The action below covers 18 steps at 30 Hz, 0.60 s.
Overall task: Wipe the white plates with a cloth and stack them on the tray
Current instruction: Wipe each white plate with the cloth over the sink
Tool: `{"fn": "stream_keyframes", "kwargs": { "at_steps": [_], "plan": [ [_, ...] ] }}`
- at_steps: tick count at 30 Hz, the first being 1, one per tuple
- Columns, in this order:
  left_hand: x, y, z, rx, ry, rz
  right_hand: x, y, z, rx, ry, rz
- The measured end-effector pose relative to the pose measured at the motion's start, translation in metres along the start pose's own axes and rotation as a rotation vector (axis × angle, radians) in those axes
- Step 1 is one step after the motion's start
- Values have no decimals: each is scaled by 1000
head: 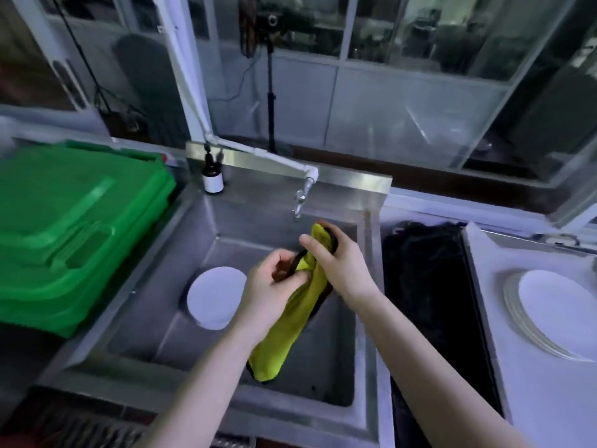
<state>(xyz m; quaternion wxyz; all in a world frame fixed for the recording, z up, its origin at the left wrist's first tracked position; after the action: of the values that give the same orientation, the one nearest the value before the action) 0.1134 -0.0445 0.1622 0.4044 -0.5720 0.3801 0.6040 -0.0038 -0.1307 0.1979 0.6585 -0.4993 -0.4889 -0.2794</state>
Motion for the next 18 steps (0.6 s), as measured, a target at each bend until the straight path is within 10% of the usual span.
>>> {"fn": "stream_keyframes", "kwargs": {
  "at_steps": [18],
  "plan": [
    [114,-110,-50,-357,-410,247,-91,138,-42,297,192,-64]
  ]
}}
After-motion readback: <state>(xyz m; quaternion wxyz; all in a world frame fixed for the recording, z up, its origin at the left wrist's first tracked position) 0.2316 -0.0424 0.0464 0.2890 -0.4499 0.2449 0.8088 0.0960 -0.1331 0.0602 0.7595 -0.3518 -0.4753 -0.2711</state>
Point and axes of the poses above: each hand's wrist, its own z-axis away from the middle knuckle, its own y-axis out of the palm, x = y × z, the point moved 5 cm from there along -z, towards the middle knuckle, and after that the axes turned 3 degrees about z, right-handed, at the moved point
